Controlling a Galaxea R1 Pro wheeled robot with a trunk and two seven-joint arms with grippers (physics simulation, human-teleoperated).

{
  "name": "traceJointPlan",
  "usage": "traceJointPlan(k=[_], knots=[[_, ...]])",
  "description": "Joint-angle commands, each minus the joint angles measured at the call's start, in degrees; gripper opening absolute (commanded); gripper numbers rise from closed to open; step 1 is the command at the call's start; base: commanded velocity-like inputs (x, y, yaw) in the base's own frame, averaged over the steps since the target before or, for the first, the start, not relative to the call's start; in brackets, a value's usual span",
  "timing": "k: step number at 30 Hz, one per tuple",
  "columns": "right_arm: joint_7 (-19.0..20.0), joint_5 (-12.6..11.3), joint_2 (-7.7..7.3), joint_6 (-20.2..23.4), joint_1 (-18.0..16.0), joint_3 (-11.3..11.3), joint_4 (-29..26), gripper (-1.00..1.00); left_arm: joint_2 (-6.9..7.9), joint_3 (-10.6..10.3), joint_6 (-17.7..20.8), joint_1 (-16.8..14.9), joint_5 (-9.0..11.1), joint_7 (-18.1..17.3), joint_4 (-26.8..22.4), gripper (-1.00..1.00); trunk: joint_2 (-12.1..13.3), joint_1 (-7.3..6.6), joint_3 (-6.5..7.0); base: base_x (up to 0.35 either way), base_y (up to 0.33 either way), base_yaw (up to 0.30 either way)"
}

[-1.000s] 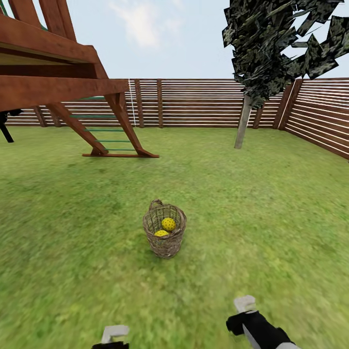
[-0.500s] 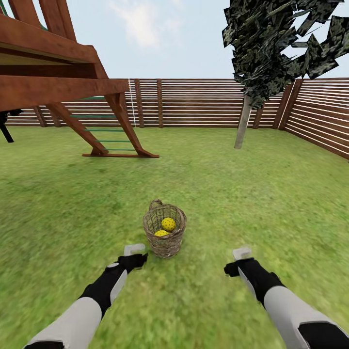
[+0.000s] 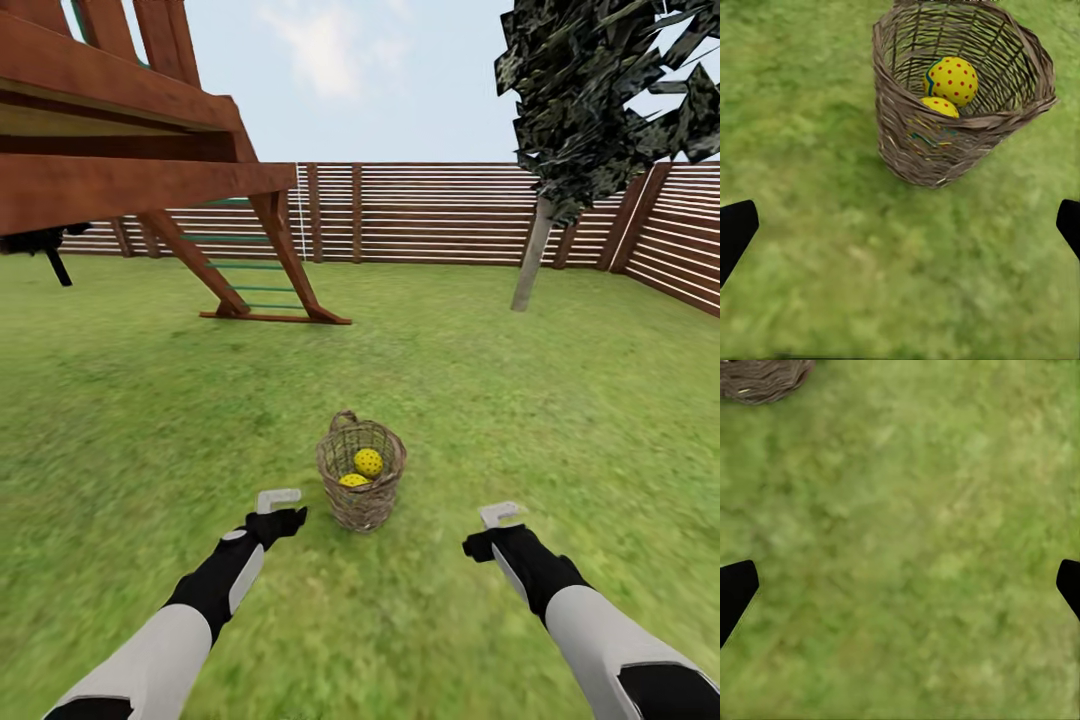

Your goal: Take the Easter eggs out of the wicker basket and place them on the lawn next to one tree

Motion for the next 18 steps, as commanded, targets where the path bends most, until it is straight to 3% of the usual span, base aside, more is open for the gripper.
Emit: traceJointPlan(k=[1,11,18], knots=[[0.02,0.31,-0.09,0.43,0.00,0.41,-0.14,1.00,-0.05,0.03,0.33,-0.01,0.47,-0.15,-0.08,1.00,-0.03,0.00,-0.05,0.000,-0.070,0.291],[0.02,0.31,0.10,0.27,0.00,0.40,0.30,1.00,-1.12,-0.37,0.77,0.02,0.57,-0.23,-0.31,1.00,-0.03,0.00,-0.05,0.008,-0.256,0.292],[0.04,0.31,0.22,0.22,0.00,0.40,0.37,1.00,-1.86,-0.74,0.91,0.02,0.64,-0.31,-0.30,1.00,-0.03,0.00,-0.05,0.125,-0.283,0.293]])
